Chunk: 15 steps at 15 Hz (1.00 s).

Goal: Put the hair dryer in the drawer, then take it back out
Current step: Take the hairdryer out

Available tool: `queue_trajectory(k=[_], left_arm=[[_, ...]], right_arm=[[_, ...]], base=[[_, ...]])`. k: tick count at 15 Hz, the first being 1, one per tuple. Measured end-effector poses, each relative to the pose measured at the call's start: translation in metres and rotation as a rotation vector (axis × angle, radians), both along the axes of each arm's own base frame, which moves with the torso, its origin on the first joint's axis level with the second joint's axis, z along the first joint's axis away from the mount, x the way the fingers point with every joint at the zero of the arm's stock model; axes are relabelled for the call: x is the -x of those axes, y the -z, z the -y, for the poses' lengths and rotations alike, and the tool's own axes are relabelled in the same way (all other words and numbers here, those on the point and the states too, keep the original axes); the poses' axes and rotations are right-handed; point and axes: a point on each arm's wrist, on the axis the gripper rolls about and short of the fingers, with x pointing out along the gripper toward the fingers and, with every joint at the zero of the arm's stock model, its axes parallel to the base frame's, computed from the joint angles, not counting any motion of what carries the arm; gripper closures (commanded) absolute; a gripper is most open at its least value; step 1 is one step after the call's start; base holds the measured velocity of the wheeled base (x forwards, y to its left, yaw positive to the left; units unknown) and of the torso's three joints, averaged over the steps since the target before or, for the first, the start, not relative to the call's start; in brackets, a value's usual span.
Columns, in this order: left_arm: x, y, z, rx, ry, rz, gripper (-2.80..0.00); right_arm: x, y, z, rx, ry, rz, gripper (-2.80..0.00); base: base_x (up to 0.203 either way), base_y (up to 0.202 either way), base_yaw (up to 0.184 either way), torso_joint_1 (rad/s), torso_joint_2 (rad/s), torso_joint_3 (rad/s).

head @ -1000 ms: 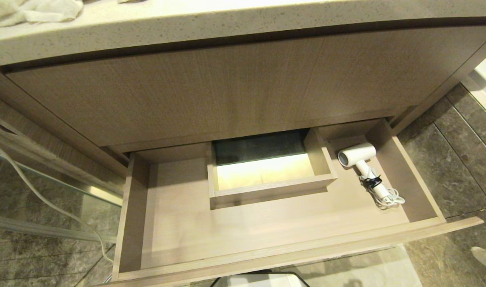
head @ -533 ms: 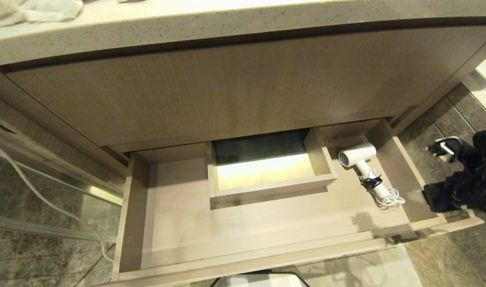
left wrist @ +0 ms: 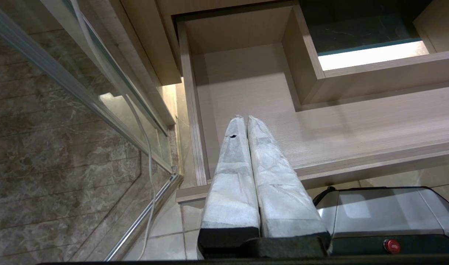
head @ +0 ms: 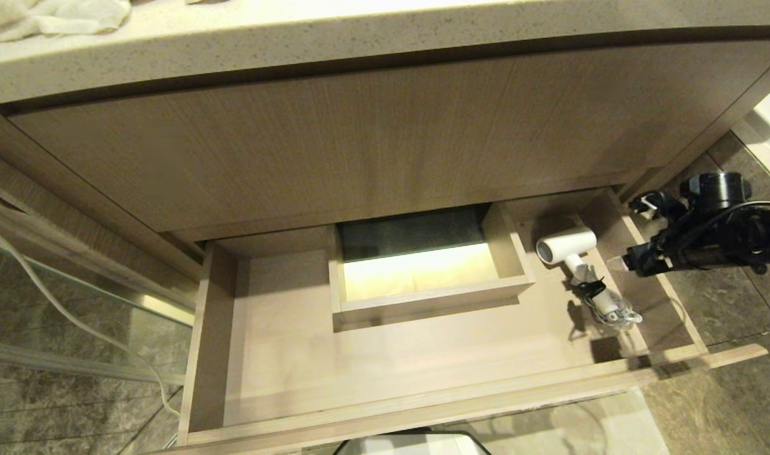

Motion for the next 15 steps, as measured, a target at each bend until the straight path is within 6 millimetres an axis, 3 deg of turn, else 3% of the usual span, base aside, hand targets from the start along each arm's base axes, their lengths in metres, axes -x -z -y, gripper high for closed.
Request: queue_trajectory(k=[6, 11, 15], left_arm=[[0.0, 0.0, 0.0, 0.0, 0.0, 0.0, 0.0], [0.0, 0.0, 0.0, 0.0, 0.0, 0.0, 0.0], [0.0, 0.0, 0.0, 0.0, 0.0, 0.0, 0.0]], right_arm=[[-0.054, 0.042, 0.018, -0.093, -0.069, 0.008, -2.8], [-0.066, 0.077, 0.021, -0.111, -0.068, -0.045, -2.8], [-0.078, 0.087, 0.023, -0.103, -0.069, -0.007, -2.8]], base=[[0.0, 0.0, 0.0, 0.0, 0.0, 0.0], [0.0, 0.0, 0.0, 0.0, 0.0, 0.0], [0.0, 0.0, 0.0, 0.0, 0.0, 0.0]])
